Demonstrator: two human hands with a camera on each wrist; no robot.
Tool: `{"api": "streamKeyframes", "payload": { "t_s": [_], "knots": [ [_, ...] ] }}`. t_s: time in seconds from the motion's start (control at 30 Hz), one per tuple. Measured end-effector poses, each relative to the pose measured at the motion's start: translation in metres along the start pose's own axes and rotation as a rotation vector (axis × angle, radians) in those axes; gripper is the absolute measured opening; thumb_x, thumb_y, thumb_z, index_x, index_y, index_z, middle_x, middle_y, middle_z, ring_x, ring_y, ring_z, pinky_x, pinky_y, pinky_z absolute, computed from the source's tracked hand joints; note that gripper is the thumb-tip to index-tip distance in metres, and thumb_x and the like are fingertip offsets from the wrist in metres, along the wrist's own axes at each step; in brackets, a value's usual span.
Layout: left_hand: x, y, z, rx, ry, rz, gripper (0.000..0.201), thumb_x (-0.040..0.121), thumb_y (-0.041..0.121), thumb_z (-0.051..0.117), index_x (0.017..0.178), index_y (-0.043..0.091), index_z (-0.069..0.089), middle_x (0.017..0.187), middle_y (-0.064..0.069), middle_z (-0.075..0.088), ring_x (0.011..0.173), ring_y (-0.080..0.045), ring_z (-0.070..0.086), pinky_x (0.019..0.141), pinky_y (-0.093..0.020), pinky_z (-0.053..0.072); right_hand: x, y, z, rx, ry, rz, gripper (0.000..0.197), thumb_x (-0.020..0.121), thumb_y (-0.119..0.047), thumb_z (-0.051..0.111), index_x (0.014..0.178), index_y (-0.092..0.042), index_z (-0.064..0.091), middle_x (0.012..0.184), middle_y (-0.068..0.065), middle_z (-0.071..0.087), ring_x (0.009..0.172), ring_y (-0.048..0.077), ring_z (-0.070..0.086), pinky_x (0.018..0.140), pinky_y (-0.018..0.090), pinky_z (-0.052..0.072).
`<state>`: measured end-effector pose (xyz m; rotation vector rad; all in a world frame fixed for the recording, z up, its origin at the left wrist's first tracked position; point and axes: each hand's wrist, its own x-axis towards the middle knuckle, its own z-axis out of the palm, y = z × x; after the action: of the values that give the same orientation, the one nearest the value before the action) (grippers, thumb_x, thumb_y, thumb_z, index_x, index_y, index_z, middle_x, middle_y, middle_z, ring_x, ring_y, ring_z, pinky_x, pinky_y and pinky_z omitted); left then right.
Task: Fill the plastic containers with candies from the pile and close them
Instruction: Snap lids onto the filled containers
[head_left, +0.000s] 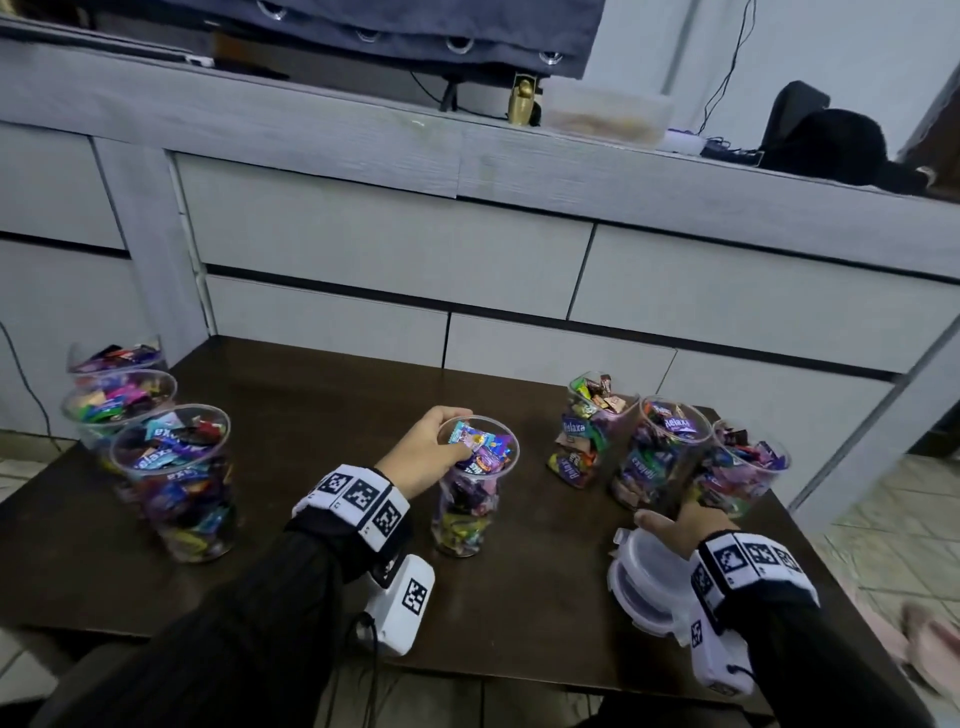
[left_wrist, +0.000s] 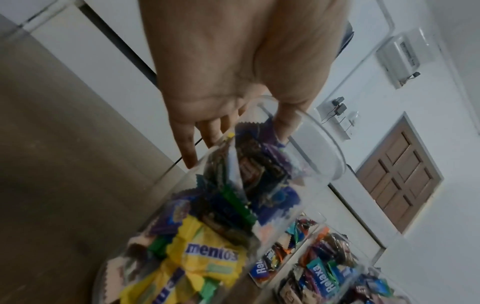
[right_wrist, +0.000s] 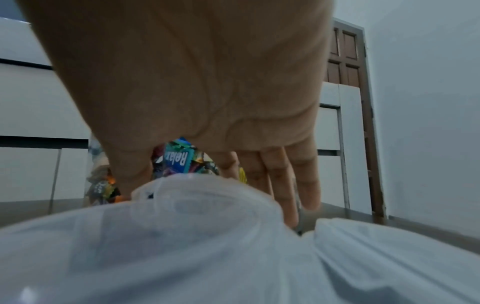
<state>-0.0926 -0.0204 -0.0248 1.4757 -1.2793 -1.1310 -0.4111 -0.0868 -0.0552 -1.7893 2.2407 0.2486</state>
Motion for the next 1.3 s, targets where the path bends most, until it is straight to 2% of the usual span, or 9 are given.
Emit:
{"api": "streamKeyframes", "payload": {
  "t_s": [0.2,0.33,0.53,0.67,0.83,0.97,1.13,1.23,1.3],
  "knots": [
    [0.002,-0.004,-0.003,-0.048,-0.049,-0.001,0.039,0.096,0.026,0.059,0.133,0.024,0.046,0.127,-0.002,0.057,0.102,-0.009,0.061,0.073,-0.019,0.053,0.005,0.002,0.007,0.146,0.035,0.062,0.083,0.085,-0.060,0.055,0.139,-0.001,0.031,0.133,0.018,0.051,0.118,0.032,0.054,0.091,0.034,0.045],
    [0.000,-0.013,-0.007,-0.030,-0.116,0.036,0.086,0.064,0.062,0.075,0.136,0.032,0.039,0.126,0.006,0.054,0.111,-0.009,0.059,0.084,-0.023,0.052,-0.001,0.000,-0.002,0.141,0.038,-0.013,0.089,0.081,-0.061,0.060,0.139,-0.001,0.030,0.136,0.019,0.048,0.122,0.032,0.050,0.100,0.036,0.044],
    [-0.001,-0.024,-0.013,0.051,-0.210,0.104,0.116,0.048,0.040,0.091,0.145,0.033,0.029,0.130,0.013,0.050,0.120,-0.007,0.053,0.097,-0.028,0.051,-0.038,-0.037,-0.038,0.117,0.008,-0.307,0.077,0.080,-0.068,0.055,0.126,-0.007,0.042,0.123,0.012,0.056,0.103,0.022,0.054,0.083,0.028,0.042],
    [-0.003,-0.025,-0.013,0.050,-0.217,0.114,0.110,0.055,0.028,0.091,0.145,0.034,0.028,0.134,0.009,0.048,0.124,-0.011,0.052,0.104,-0.038,0.049,-0.072,-0.080,-0.061,0.342,0.216,-0.601,0.073,0.084,-0.063,0.051,0.134,-0.012,0.040,0.130,0.008,0.050,0.118,0.025,0.048,0.100,0.040,0.041],
    [-0.003,-0.027,-0.012,-0.002,-0.211,0.137,0.104,0.062,0.012,0.091,0.145,0.028,0.029,0.134,0.006,0.053,0.123,-0.009,0.054,0.107,-0.040,0.045,-0.098,-0.129,-0.054,0.289,0.253,-0.953,0.064,0.089,-0.055,0.049,0.143,-0.024,0.032,0.137,0.001,0.036,0.125,0.018,0.028,0.100,0.031,0.029],
    [-0.002,-0.029,-0.008,-0.050,-0.201,0.237,0.105,0.060,0.003,0.091,0.144,0.026,0.032,0.134,0.004,0.056,0.125,-0.008,0.054,0.106,-0.033,0.045,-0.096,-0.146,-0.037,0.205,0.225,-1.030,0.066,0.091,-0.051,0.049,0.146,-0.023,0.027,0.149,0.002,0.024,0.133,0.017,0.017,0.108,0.032,0.021],
    [0.003,-0.032,-0.007,-0.036,-0.182,0.287,0.090,0.061,0.011,0.091,0.137,0.017,0.043,0.129,-0.001,0.060,0.121,-0.013,0.059,0.105,-0.038,0.048,-0.092,-0.150,-0.024,0.139,0.170,-1.069,0.068,0.092,-0.055,0.046,0.147,-0.027,0.020,0.155,-0.002,0.013,0.140,0.018,0.010,0.113,0.040,0.021],
    [0.004,-0.037,-0.008,-0.023,-0.159,0.285,0.093,0.057,0.019,0.093,0.134,0.029,0.041,0.129,0.006,0.058,0.120,-0.005,0.057,0.098,-0.024,0.048,-0.088,-0.148,-0.023,0.148,0.172,-1.068,0.067,0.091,-0.055,0.046,0.147,-0.028,0.021,0.155,-0.003,0.014,0.140,0.016,0.009,0.113,0.038,0.020],
    [0.004,-0.040,-0.010,0.004,-0.152,0.252,0.104,0.057,0.022,0.093,0.142,0.028,0.033,0.136,0.009,0.049,0.125,-0.003,0.051,0.102,-0.025,0.045,-0.085,-0.143,-0.023,0.145,0.174,-1.078,0.067,0.091,-0.057,0.046,0.147,-0.030,0.021,0.156,-0.004,0.014,0.140,0.014,0.009,0.113,0.038,0.021]
  ]
}}
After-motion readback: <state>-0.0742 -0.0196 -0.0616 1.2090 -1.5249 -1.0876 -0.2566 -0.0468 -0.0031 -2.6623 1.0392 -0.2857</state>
